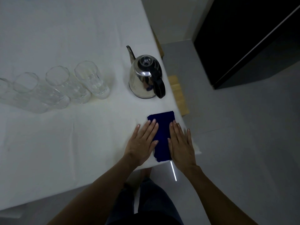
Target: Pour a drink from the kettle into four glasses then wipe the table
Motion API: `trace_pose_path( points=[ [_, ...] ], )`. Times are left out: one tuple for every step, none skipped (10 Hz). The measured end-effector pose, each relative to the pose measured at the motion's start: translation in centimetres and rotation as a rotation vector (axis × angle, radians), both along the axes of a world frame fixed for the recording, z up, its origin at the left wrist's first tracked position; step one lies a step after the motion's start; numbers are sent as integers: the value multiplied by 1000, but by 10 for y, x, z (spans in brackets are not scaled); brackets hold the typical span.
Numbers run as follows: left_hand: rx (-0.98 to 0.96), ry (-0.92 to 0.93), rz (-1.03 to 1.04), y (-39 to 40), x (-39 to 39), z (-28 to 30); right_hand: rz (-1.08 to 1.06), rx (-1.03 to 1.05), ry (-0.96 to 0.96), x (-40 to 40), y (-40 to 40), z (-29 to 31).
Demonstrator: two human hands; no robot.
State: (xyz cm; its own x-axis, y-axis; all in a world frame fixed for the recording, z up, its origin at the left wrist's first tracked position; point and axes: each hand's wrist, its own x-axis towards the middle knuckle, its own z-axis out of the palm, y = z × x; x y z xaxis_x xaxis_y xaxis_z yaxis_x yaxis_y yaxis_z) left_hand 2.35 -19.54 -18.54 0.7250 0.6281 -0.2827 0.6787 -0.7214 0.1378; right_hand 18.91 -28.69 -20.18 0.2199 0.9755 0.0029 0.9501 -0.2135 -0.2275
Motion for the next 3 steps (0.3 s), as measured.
trace_pose_path(
  points=[
    [-59,14,24,-3,1,-2,18,-64,16,0,0,1],
    [-76,-14,5,4,1,6,31,-91,17,3,6,8],
    [-108,-107,8,4,-3,16,-2,-60,71,-1,12,21]
  ],
)
